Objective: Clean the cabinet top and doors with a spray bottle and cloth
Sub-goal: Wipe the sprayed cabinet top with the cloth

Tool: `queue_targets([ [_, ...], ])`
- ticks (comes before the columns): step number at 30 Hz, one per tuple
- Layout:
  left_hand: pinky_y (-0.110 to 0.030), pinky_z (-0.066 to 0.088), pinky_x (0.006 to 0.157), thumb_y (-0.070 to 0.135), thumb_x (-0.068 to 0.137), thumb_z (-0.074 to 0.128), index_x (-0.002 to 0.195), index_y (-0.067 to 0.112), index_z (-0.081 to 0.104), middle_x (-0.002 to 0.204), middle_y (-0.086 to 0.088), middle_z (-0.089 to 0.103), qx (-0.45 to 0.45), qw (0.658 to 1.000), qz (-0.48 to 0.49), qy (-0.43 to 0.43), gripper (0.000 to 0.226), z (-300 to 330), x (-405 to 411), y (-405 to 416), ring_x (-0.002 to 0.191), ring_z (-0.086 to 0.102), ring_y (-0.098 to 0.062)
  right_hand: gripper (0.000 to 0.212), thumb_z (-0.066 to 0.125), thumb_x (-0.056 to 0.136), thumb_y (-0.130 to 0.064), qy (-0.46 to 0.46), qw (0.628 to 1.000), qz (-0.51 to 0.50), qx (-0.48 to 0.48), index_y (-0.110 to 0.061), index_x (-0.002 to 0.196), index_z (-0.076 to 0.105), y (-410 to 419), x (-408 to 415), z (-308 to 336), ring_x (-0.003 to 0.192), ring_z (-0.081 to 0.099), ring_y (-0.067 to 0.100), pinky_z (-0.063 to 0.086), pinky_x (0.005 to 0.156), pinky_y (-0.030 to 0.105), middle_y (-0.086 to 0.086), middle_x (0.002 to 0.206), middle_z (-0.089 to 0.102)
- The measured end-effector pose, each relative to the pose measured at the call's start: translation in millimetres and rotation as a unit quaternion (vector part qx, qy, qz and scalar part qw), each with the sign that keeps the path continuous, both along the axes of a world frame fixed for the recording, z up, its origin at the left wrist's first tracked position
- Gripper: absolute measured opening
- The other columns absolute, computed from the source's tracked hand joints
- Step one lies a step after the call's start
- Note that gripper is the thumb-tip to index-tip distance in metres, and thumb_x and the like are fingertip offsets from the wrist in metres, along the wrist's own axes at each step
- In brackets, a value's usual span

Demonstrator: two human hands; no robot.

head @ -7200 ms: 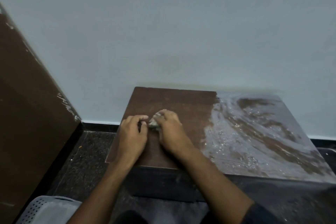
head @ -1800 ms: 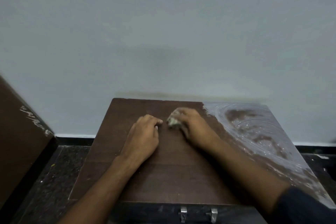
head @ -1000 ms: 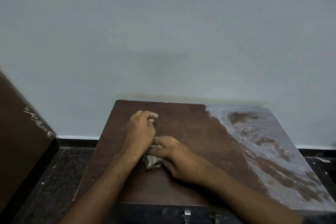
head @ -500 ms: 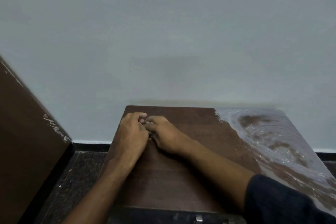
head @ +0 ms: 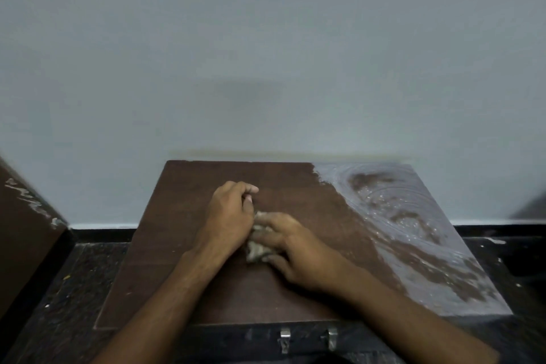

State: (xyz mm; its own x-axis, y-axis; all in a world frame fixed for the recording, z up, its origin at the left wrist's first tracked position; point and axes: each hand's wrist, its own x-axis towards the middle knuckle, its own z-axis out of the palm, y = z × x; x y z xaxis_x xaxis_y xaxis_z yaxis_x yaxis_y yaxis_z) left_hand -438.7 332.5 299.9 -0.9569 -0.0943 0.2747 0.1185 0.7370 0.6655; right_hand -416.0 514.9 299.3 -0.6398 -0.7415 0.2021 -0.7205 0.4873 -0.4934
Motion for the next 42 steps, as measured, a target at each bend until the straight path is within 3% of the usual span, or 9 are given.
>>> queue_targets([
  [3,-0.035,0.049,0.091,0.008,0.088,0.058,0.104,0.018,0.069,0.101,0.001,0.062,-0.008,0.999,-0.037,0.004,0.022,-2.8,-0.2,17.2,0.096,0.059,-0.019,0.031,0.057,0.097,-0.016,0.003,1.000,0.027,-0.013,-0.012,0.126,0.067,16.2,-5.9,4.9,0.125,0.050,0.012,0.031,0.109,0.012,0.007,0.136,0.058],
  [6,-0.033,0.045,0.094,0.014,0.088,0.061,0.119,0.017,0.063,0.108,-0.001,0.060,-0.041,0.997,-0.060,-0.010,0.031,0.1,5.3,29.5,0.103,0.055,-0.020,0.027,0.055,0.099,-0.027,0.005,0.997,-0.077,-0.026,-0.012,0.115,0.070,20.9,-67.2,3.2,0.109,0.059,0.014,0.043,0.095,0.016,0.003,0.119,0.064],
  [10,-0.033,0.047,0.092,0.017,0.091,0.058,0.131,0.019,0.055,0.104,0.007,0.056,-0.009,0.999,-0.030,0.001,0.040,6.8,11.4,31.0,0.094,0.054,-0.014,0.039,0.057,0.097,-0.032,0.032,0.972,-0.232,0.017,-0.016,0.132,0.063,18.2,-114.6,-17.5,0.131,0.048,0.029,0.037,0.114,0.035,0.010,0.138,0.055],
  [19,-0.028,0.045,0.091,0.015,0.091,0.059,0.109,0.019,0.069,0.103,0.006,0.060,-0.034,0.998,-0.057,0.002,0.021,0.7,22.3,43.8,0.095,0.055,-0.013,0.035,0.059,0.097,-0.019,-0.007,0.997,-0.077,-0.020,-0.024,0.131,0.064,57.1,67.7,-17.3,0.138,0.040,0.010,0.030,0.115,0.022,-0.003,0.145,0.051],
  [26,-0.027,0.045,0.092,0.018,0.092,0.059,0.111,0.024,0.067,0.105,0.009,0.060,-0.055,0.997,-0.057,-0.021,0.021,0.0,43.9,53.9,0.097,0.055,-0.010,0.037,0.061,0.096,-0.017,0.016,0.966,-0.257,-0.026,-0.021,0.132,0.065,76.7,17.9,-17.3,0.133,0.045,0.021,0.032,0.115,0.029,0.000,0.142,0.054],
  [29,-0.027,0.044,0.093,0.015,0.090,0.060,0.112,0.020,0.068,0.106,0.004,0.062,-0.053,0.997,-0.051,-0.012,0.024,4.0,48.4,55.8,0.100,0.057,-0.014,0.033,0.054,0.099,-0.021,0.015,0.974,-0.218,-0.062,-0.021,0.130,0.065,33.3,33.6,-16.7,0.129,0.045,0.017,0.036,0.114,0.031,-0.001,0.137,0.054],
  [33,-0.027,0.045,0.088,0.013,0.090,0.060,0.109,0.020,0.069,0.100,0.007,0.060,-0.041,0.997,-0.068,0.024,0.022,4.7,53.7,60.8,0.093,0.056,-0.012,0.032,0.056,0.099,-0.020,0.017,0.987,-0.156,-0.044,-0.022,0.130,0.065,45.5,86.5,-14.5,0.133,0.042,0.012,0.025,0.113,0.012,-0.002,0.141,0.053],
  [39,-0.030,0.047,0.089,0.018,0.090,0.060,0.106,0.023,0.068,0.100,0.009,0.059,-0.045,0.988,-0.143,0.023,0.019,-1.2,62.2,86.1,0.095,0.055,-0.012,0.037,0.064,0.091,-0.015,0.026,0.951,-0.308,-0.005,-0.020,0.127,0.068,99.8,88.5,-19.5,0.125,0.052,0.021,0.032,0.108,0.022,0.001,0.134,0.059],
  [42,-0.032,0.047,0.092,0.018,0.089,0.059,0.108,0.023,0.067,0.103,0.006,0.061,-0.048,0.987,-0.152,0.026,0.021,-4.7,65.8,92.4,0.100,0.055,-0.012,0.036,0.057,0.096,-0.016,0.012,0.950,-0.311,-0.035,-0.020,0.130,0.065,67.4,79.7,-12.8,0.125,0.046,0.015,0.018,0.107,0.004,0.000,0.134,0.057],
])
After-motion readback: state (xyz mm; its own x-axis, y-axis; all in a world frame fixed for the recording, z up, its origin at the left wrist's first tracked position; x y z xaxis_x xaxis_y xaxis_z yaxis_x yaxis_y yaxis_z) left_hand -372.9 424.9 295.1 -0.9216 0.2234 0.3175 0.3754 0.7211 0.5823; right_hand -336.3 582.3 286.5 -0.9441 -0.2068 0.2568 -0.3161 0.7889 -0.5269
